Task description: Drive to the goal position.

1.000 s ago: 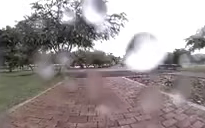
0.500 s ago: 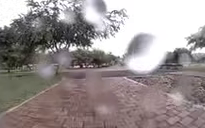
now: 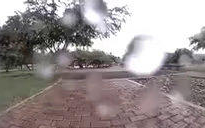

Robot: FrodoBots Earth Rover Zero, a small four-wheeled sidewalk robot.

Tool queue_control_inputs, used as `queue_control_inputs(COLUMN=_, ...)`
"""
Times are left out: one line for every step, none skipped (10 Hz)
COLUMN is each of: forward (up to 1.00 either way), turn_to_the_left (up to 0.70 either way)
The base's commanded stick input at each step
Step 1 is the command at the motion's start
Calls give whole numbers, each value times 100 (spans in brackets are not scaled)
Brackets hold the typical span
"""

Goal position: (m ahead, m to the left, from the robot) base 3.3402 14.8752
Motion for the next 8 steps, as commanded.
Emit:
queue_control_inputs(forward=70, turn_to_the_left=0)
queue_control_inputs(forward=70, turn_to_the_left=0)
queue_control_inputs(forward=70, turn_to_the_left=0)
queue_control_inputs(forward=70, turn_to_the_left=0)
queue_control_inputs(forward=70, turn_to_the_left=0)
queue_control_inputs(forward=70, turn_to_the_left=0)
queue_control_inputs(forward=70, turn_to_the_left=0)
queue_control_inputs(forward=70, turn_to_the_left=0)
